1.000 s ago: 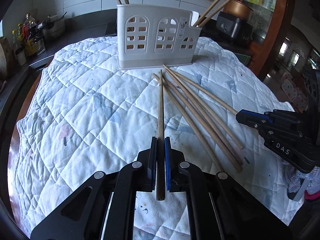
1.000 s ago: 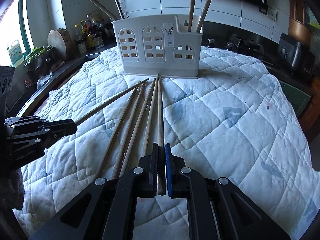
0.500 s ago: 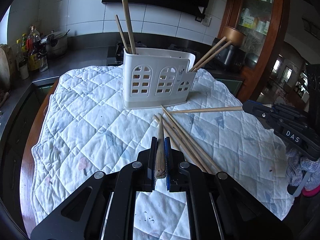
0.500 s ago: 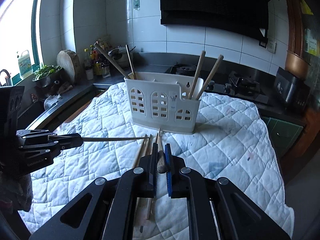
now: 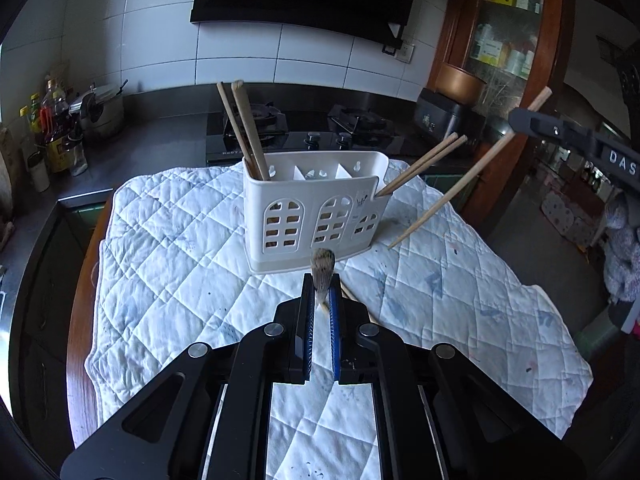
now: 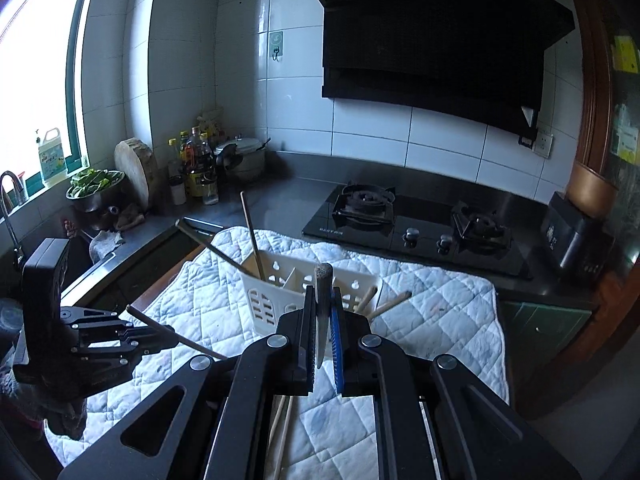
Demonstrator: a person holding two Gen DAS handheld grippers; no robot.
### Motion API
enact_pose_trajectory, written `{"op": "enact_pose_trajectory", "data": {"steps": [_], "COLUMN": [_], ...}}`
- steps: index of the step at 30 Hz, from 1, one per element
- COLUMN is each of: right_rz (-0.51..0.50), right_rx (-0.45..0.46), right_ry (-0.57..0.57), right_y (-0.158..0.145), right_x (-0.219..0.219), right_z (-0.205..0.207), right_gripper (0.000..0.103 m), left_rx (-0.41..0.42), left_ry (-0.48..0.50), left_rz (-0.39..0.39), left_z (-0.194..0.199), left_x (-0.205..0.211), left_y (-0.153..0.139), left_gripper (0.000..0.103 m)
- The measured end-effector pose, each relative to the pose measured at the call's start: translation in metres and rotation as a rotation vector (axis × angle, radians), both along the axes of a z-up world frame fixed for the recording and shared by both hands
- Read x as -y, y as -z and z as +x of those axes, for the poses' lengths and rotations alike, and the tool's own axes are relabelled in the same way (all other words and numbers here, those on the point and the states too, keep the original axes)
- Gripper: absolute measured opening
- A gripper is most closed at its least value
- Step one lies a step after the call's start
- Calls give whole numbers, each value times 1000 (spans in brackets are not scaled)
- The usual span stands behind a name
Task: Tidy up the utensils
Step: 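Lift the chopsticks and carry them over the holder with both tools, then lower the chopsticks into the holder and open both tools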
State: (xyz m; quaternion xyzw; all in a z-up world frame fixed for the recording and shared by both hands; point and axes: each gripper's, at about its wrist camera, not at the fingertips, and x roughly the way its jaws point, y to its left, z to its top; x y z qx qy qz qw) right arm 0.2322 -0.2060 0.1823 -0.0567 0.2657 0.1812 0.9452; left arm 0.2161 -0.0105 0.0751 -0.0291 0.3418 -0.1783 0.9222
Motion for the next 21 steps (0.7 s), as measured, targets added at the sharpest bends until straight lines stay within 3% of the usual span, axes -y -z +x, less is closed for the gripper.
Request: {"op": "enact_pose_trajectory", "data": {"steps": [8, 15, 21], "right_rz": [4, 10, 8], "right_rx": [50, 51, 29], "right_ry": [35, 61, 61], "right_y": [-35, -36, -28], "right_x": [-1, 0, -3], "right_z": [31, 56, 71], "right_gripper": [7, 7, 7], "left_rx": [95, 234, 335], "left_ry": [25, 5, -89], "left_rz": [25, 23, 53], "left_z": [8, 16, 38], "left_x": [8, 14, 13], "left_y": [-53, -113, -132], "left_gripper": [6, 6, 6]}}
